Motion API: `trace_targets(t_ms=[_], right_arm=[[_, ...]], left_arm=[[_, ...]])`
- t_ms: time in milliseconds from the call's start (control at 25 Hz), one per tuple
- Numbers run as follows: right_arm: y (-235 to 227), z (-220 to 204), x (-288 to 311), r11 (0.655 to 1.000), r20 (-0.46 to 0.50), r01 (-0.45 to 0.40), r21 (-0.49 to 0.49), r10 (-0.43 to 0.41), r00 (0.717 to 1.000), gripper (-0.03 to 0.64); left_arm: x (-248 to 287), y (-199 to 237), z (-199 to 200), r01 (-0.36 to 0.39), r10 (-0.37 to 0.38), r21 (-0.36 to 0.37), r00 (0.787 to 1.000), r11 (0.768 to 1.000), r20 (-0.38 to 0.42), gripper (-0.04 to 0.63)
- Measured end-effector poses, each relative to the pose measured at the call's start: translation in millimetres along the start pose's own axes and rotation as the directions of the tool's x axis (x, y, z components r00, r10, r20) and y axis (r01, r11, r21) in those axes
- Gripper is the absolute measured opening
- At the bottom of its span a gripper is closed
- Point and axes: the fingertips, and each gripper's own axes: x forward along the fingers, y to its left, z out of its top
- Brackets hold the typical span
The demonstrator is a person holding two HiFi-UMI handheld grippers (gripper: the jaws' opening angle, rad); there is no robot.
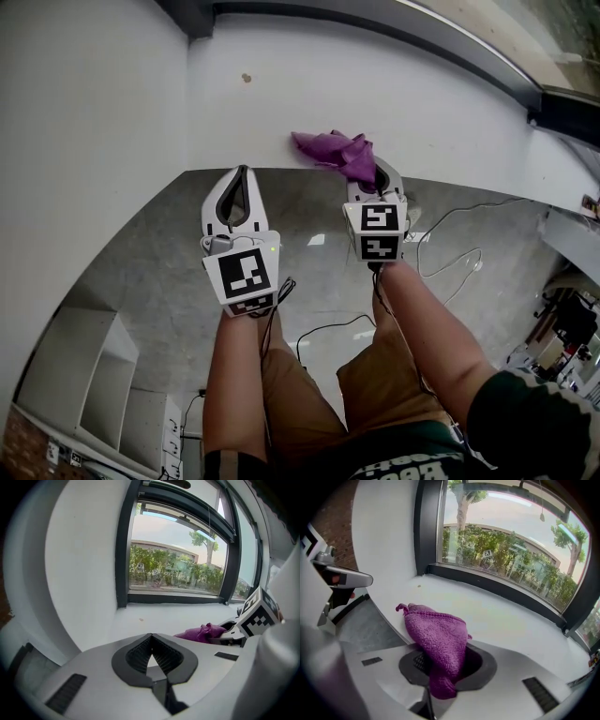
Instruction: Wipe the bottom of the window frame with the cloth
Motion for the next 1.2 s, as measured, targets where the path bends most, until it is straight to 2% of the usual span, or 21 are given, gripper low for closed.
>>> trace_targets(t_ms=[520, 800, 1200], right_arm=[[68, 26, 13, 0.988, 0.025, -0.153, -0.036, 0.154, 0.988, 0.087], [87, 40, 20, 0.979, 0.038, -0.196, -0.058, 0.199, 0.979, 0.087], [142, 70, 31, 0.935, 0.067, -0.308, -0.173, 0.323, 0.944, 0.088]], left_arm=[[-15, 28, 2, -0.052, 0.052, -0.02, 0.999, 0.998, 0.014, 0.009], [-22, 41, 5, -0.065, 0.065, -0.029, 0.998, 0.997, 0.019, 0.009], [-25, 50, 2, -0.065, 0.066, -0.033, 0.998, 0.997, 0.009, 0.009]])
